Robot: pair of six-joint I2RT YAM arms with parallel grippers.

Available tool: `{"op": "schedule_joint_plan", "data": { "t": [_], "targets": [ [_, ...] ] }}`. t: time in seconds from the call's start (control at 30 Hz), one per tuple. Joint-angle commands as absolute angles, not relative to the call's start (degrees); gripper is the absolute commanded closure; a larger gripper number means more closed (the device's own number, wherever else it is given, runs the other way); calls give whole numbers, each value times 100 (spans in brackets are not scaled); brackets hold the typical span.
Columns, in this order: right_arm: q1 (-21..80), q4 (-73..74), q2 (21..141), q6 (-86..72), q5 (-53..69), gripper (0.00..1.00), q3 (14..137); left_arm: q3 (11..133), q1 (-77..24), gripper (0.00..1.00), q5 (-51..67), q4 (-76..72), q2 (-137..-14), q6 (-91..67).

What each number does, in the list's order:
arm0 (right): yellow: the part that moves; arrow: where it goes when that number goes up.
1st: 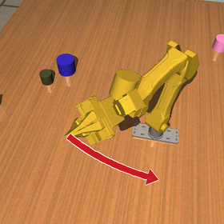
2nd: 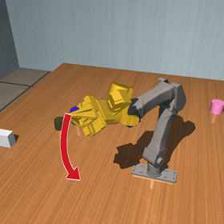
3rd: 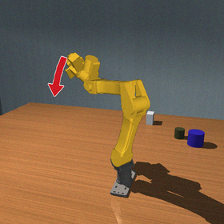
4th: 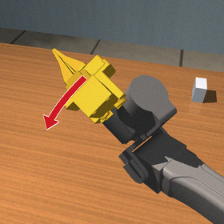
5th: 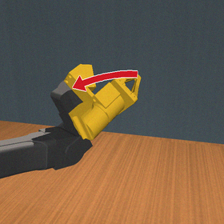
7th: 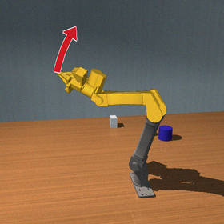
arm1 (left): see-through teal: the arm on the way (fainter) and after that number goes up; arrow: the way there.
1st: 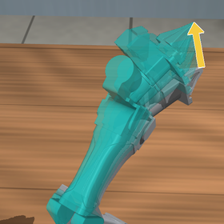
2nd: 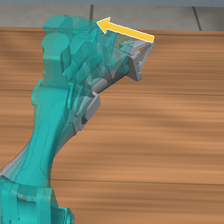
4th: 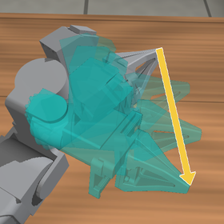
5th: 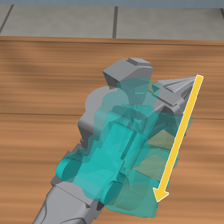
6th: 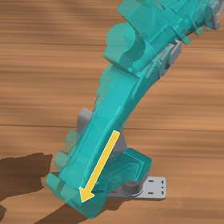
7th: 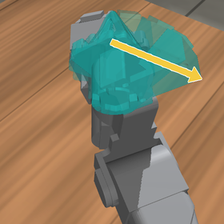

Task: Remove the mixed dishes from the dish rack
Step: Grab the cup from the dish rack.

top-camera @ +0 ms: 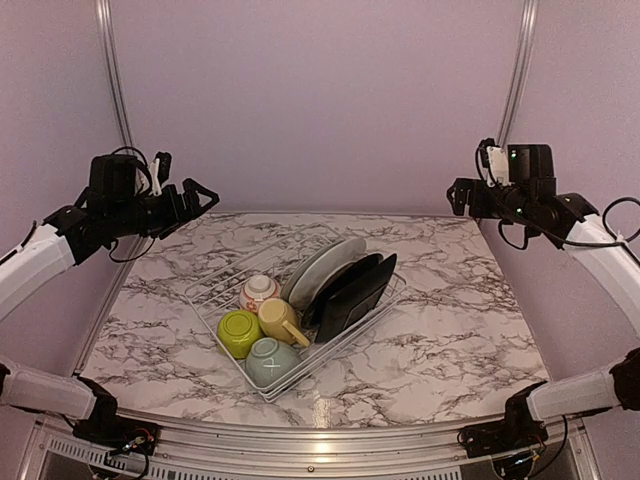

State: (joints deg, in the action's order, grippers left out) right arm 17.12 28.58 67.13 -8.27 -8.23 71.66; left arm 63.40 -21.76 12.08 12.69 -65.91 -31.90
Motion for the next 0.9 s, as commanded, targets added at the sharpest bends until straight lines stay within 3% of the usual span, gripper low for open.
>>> {"op": "schedule_joint_plan", "data": {
  "t": [0.0, 0.4, 0.87],
  "targets": [
    [1676, 3301, 7083, -884, -610, 2, 7471, 6292, -2825, 1, 1048, 1916, -7032, -3002],
    [1670, 3873, 8142, -1343, -1058, 2, 7772, 5913, -4755, 1, 213, 2048, -7773, -3693],
    [1665, 3528, 7791, -895, -662, 1, 7558, 6357, -5737, 1, -1121, 2344, -8741, -4526]
  ]
}}
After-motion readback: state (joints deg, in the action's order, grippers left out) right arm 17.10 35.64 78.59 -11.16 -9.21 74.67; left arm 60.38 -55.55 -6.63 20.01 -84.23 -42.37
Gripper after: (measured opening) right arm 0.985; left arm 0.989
